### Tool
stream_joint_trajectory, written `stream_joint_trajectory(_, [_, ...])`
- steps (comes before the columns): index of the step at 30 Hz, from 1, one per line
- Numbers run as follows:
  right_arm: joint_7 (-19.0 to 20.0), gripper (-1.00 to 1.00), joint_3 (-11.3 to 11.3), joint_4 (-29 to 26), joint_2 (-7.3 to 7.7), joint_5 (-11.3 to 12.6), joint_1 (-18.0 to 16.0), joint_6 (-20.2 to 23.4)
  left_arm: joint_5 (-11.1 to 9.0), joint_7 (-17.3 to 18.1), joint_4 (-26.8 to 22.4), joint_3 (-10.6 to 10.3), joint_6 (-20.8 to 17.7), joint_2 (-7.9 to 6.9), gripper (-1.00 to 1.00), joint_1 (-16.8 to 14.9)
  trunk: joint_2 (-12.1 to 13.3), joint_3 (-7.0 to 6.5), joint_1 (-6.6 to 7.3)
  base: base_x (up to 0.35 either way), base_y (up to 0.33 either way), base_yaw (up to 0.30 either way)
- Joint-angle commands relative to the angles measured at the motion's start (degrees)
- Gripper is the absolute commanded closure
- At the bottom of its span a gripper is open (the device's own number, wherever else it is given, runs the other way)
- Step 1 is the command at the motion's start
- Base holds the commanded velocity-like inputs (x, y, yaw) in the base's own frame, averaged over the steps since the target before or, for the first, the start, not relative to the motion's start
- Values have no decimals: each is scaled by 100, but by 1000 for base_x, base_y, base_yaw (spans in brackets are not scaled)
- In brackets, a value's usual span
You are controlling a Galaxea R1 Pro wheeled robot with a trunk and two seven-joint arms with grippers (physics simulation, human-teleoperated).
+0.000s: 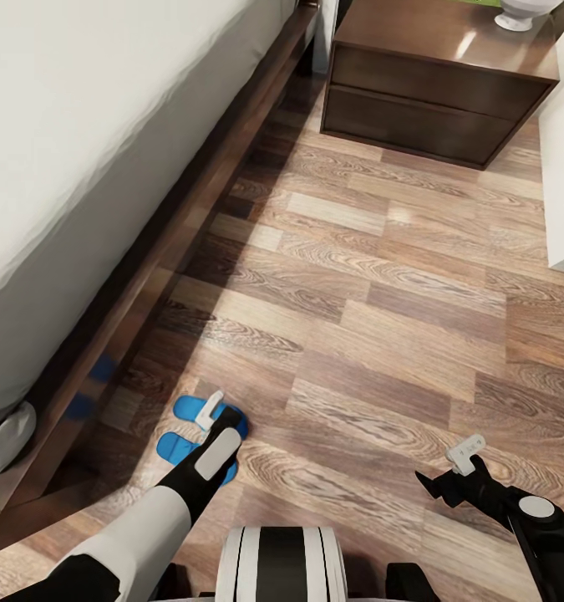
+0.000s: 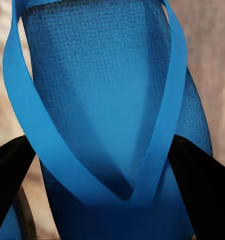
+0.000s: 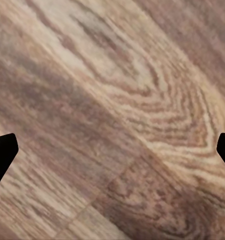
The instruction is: In the bedroom, move the book from the bed onto either nightstand, and place the two sandals side by side next to the bed.
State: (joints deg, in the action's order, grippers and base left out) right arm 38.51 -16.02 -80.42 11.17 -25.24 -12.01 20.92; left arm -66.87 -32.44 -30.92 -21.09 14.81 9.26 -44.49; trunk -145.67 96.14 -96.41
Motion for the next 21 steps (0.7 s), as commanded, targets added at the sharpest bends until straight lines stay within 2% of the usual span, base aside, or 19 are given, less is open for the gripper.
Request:
stream_joint_trajectory(1, [42,-100,-7,-9,-1,-41,-3,17,-97,-20,-4,-44,35,-8,100,-2,-1,3,1,0,0,0])
stream_joint_trajectory(13, [42,-100,-7,-9,-1,-42,-3,17,-180,-42,-2,-36,13,-42,100,11,-1,3,1,0,0,0])
stream_joint_trajectory(14, [42,-100,-7,-9,-1,-42,-3,17,-179,-43,-2,-37,15,-42,-100,14,-1,3,1,0,0,0])
stream_joint_trajectory(21, [42,-100,-14,-9,-1,-47,-3,17,-183,-46,-4,-44,21,-45,-100,20,-1,3,1,0,0,0])
